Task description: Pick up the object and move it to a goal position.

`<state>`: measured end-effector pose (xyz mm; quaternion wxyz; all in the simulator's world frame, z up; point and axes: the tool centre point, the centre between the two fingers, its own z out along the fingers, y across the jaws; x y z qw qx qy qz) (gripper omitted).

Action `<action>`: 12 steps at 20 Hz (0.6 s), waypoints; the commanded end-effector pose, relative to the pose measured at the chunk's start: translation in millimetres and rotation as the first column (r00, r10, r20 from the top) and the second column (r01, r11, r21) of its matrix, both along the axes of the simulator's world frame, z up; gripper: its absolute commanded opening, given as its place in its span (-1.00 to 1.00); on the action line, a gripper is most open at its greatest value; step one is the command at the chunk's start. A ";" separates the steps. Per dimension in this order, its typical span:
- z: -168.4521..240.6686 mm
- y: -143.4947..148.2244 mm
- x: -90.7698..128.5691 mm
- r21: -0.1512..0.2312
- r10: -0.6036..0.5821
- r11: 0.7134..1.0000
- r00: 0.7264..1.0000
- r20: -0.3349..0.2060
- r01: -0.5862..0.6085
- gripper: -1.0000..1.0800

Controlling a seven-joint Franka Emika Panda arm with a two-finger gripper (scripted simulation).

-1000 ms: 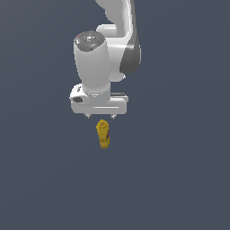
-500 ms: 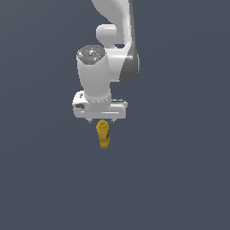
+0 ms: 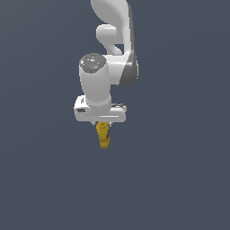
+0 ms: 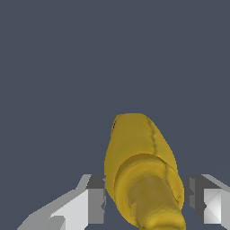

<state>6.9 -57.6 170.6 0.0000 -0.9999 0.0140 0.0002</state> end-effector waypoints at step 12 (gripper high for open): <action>4.6 4.3 1.6 0.000 0.000 1.000 1.000 0.001 0.000 -1.00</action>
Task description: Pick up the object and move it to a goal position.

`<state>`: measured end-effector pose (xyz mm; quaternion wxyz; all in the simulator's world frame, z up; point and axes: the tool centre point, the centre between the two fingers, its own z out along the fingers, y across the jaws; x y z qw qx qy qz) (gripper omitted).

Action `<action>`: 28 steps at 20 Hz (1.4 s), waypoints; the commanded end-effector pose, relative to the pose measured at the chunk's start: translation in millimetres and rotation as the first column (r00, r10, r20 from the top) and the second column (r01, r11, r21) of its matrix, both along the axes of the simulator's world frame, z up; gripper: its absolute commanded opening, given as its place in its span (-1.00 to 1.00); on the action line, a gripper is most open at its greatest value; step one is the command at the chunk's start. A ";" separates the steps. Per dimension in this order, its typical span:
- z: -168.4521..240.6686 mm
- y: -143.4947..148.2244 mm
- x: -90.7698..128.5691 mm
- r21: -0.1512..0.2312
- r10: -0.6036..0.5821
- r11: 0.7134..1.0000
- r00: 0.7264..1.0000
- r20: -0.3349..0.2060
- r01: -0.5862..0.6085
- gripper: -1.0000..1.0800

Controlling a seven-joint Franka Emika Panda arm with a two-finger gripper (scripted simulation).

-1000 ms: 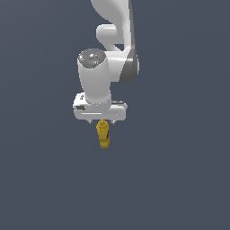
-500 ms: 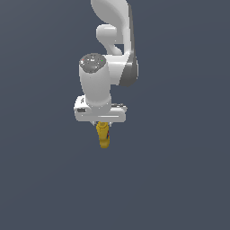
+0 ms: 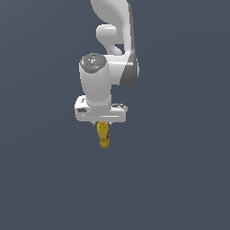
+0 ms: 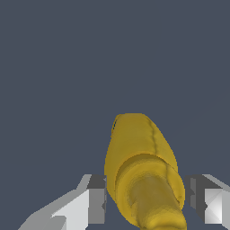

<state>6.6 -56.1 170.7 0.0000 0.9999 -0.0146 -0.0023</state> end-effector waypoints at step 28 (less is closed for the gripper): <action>169.8 160.5 60.2 0.000 0.000 1.000 1.000 0.005 0.000 -1.00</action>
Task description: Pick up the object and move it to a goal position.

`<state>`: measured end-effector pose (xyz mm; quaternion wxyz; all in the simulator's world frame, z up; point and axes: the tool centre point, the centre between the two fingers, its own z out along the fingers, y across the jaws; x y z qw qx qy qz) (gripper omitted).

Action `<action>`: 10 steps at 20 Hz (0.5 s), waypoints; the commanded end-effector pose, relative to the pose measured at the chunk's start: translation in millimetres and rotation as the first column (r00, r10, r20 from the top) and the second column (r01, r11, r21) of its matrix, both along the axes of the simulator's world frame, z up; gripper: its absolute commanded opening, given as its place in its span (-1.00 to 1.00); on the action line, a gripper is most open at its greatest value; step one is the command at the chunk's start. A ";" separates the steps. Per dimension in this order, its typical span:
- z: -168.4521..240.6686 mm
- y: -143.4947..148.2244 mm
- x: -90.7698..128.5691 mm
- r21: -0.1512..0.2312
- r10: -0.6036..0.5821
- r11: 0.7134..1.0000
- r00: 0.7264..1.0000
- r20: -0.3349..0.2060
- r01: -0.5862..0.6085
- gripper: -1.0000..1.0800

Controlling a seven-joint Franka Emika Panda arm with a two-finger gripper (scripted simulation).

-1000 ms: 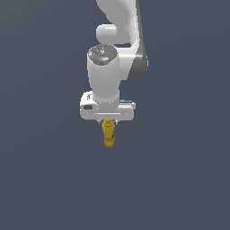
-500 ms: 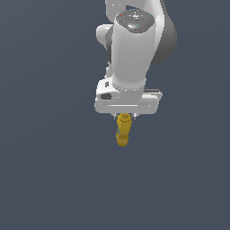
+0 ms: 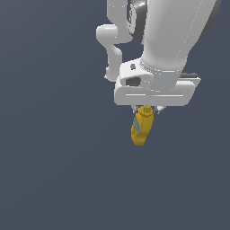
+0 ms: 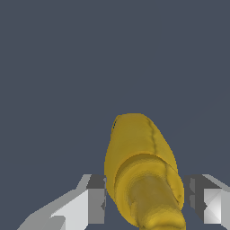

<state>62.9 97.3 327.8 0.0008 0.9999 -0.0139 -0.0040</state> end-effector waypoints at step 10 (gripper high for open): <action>39.7 32.9 16.0 0.001 -0.001 1.000 1.000 0.008 0.001 -1.00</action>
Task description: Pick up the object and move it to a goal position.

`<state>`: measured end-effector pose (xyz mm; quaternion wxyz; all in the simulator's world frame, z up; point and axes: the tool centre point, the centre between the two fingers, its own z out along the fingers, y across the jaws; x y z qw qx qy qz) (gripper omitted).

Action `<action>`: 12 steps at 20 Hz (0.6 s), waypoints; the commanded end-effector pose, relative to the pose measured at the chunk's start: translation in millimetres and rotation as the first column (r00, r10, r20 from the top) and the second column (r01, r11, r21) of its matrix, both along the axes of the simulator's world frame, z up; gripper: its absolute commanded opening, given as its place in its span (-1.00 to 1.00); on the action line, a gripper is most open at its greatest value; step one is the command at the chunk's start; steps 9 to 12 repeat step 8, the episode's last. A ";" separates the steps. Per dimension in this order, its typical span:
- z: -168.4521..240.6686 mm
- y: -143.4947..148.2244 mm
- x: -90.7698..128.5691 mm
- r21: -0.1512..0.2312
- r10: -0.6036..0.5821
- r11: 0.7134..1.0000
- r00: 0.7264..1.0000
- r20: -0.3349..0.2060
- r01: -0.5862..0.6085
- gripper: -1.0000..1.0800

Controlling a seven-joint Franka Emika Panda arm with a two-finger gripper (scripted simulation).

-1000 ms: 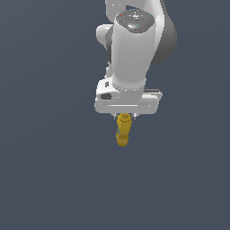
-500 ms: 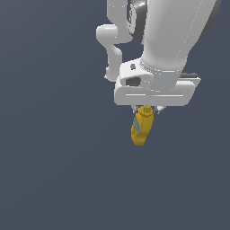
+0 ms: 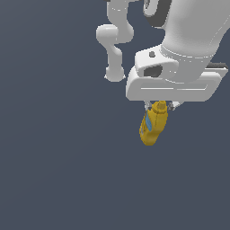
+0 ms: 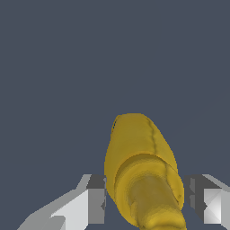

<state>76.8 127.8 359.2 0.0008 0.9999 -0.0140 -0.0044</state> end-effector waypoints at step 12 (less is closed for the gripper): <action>12.9 7.2 5.0 0.002 0.000 1.000 1.000 0.009 0.000 -1.00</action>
